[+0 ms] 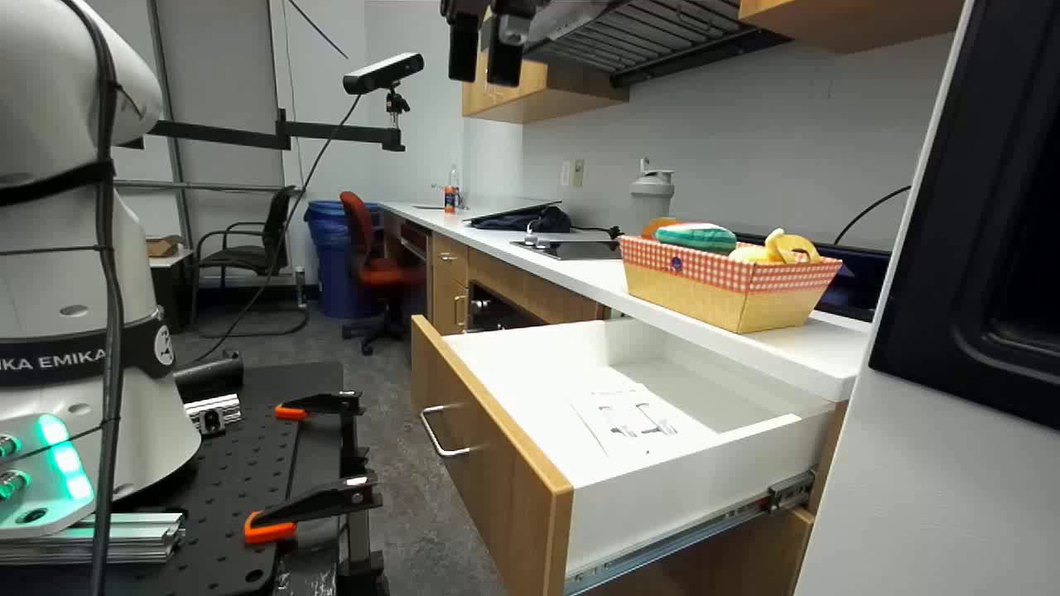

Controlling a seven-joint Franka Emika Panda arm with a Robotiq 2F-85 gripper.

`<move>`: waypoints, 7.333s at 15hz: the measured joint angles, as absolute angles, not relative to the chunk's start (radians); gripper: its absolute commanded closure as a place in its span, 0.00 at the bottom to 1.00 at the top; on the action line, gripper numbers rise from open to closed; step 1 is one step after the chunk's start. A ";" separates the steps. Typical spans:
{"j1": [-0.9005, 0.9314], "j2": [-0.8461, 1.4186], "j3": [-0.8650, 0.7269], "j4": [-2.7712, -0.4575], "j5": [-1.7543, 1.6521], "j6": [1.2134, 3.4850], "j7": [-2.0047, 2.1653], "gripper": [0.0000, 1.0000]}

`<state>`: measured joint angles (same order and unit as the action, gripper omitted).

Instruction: Put the watermelon, banana and big orange plush in the top drawer below the countertop

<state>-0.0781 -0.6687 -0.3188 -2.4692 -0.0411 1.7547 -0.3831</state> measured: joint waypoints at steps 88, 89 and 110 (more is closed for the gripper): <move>0.050 0.058 0.060 -1.882 -0.089 2.107 -0.309 0.00; 0.050 0.078 0.060 -1.869 -0.092 2.120 -0.302 0.00; 0.050 0.410 0.041 -1.658 -0.105 2.165 -0.182 0.00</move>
<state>0.0497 0.4097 0.0410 -1.6584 -0.1051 2.1647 -0.1819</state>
